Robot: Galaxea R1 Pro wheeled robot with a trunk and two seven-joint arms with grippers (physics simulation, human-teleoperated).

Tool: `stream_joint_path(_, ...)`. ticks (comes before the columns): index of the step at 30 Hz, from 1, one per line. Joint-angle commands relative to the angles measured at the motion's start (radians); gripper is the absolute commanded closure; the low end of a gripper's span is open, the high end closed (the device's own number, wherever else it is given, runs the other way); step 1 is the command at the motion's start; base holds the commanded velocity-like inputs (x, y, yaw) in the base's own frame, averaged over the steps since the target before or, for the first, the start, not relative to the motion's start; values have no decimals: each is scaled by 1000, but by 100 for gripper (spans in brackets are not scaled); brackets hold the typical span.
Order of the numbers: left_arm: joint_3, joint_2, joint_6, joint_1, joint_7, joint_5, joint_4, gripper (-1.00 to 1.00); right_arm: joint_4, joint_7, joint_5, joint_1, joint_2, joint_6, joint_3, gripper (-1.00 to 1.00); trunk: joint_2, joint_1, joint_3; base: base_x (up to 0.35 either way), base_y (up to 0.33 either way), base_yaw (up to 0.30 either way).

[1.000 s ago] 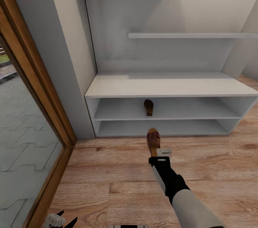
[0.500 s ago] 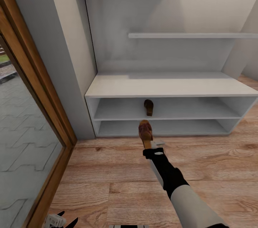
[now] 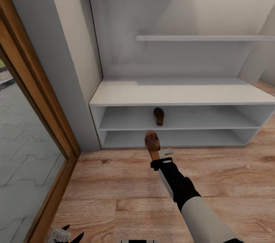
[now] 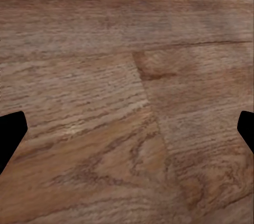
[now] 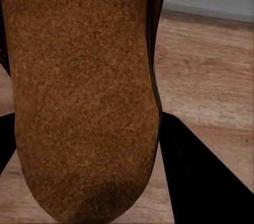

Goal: Pick up the two gym shoes and the two sandals from the corridor floor and place them onto the hallstand (shoe rack) in the corridor, making sure they are on the rack and not on the floor. Arrange them so the two gym shoes are next to each other and the two sandals are next to each other.

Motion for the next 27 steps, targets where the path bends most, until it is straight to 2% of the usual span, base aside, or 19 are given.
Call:
stream_joint_path(1,3,0,0,0,-7,3,1,-100,-1,-4,0,0,0,7,2,100,0,0,-1,329,0,0)
stream_joint_path(13,3,-2,1,-1,-3,3,1,-100,-1,-4,0,0,0,7,1,100,0,0,-1,330,0,0)
stream_joint_path(21,3,-2,0,-1,-3,3,1,-100,-3,-4,0,0,0,7,1,100,0,0,-2,89,0,23)
stream_joint_path(27,3,-3,0,0,-2,2,1,-100,-3,-4,0,0,0,6,1,100,0,0,-3,266,0,5)
